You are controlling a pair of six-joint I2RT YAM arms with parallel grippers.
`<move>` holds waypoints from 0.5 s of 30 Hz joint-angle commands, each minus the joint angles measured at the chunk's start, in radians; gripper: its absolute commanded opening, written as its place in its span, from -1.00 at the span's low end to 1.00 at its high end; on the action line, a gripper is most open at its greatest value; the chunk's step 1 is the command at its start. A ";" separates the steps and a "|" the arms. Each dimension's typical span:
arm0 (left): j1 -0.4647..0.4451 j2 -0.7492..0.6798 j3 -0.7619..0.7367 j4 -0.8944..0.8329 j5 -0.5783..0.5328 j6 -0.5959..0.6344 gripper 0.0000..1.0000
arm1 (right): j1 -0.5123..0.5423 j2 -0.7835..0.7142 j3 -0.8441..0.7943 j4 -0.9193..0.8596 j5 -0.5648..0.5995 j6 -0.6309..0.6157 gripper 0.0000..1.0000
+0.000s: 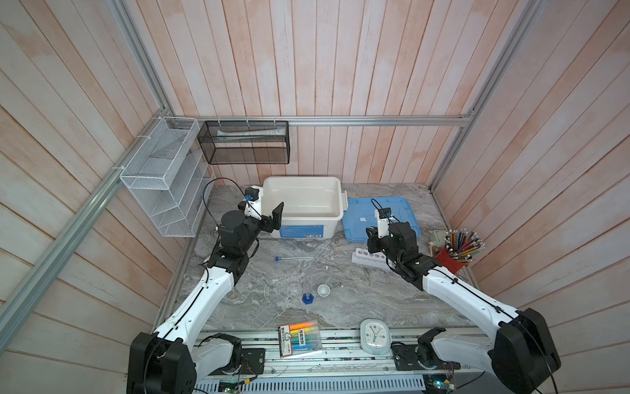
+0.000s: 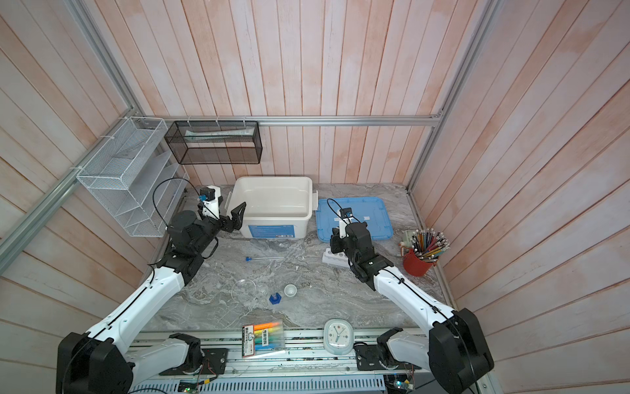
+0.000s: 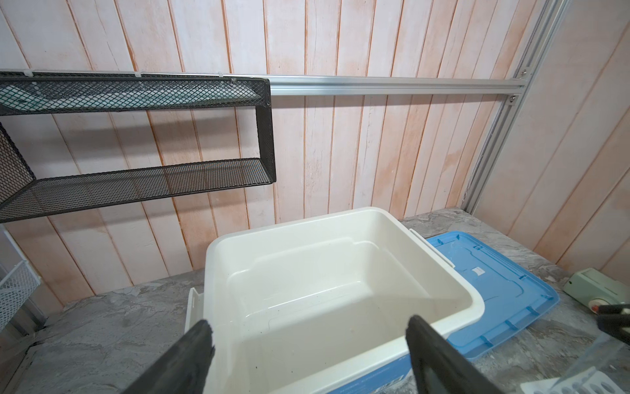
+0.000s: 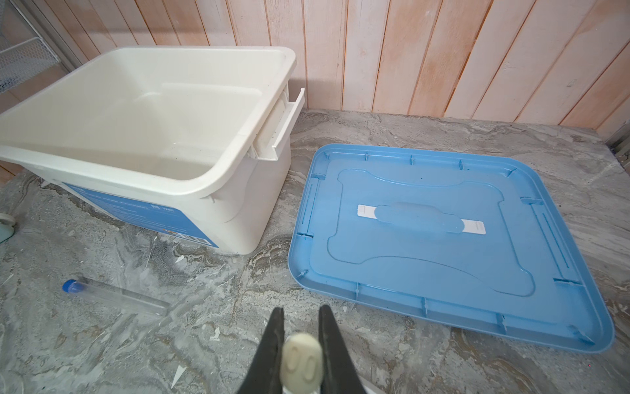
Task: Organize the chemistry lab equipment
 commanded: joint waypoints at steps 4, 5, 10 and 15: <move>0.004 0.003 0.000 0.004 0.020 -0.001 0.80 | 0.000 0.031 -0.008 0.050 0.008 -0.009 -0.96; 0.005 0.001 -0.001 0.002 0.019 0.000 0.80 | 0.000 0.036 -0.007 0.052 0.008 -0.011 -0.96; 0.005 0.000 -0.002 0.000 0.015 0.004 0.80 | 0.000 0.052 -0.009 0.067 0.010 -0.017 -0.96; 0.005 0.002 -0.002 0.000 0.019 0.004 0.80 | 0.006 0.072 -0.022 0.074 0.028 -0.051 -0.96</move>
